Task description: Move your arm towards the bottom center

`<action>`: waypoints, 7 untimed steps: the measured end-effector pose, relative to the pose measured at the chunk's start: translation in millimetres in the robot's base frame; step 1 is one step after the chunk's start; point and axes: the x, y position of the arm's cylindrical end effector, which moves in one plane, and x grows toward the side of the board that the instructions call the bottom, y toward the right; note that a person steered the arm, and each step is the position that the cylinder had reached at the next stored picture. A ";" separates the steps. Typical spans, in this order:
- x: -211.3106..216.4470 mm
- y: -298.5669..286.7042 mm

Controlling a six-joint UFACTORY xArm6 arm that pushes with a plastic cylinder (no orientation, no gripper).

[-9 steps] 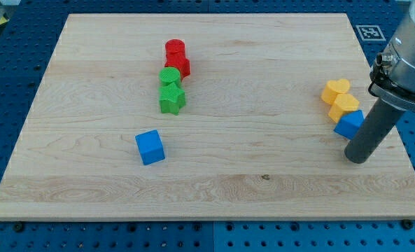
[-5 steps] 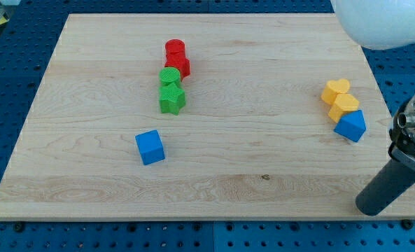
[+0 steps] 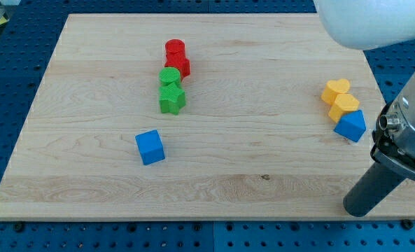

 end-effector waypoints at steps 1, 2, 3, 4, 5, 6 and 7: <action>0.3 -5.5; 1.0 -23.1; 0.0 -37.2; 0.0 -37.2; 0.6 -61.0; 1.4 -120.9; 1.4 -200.5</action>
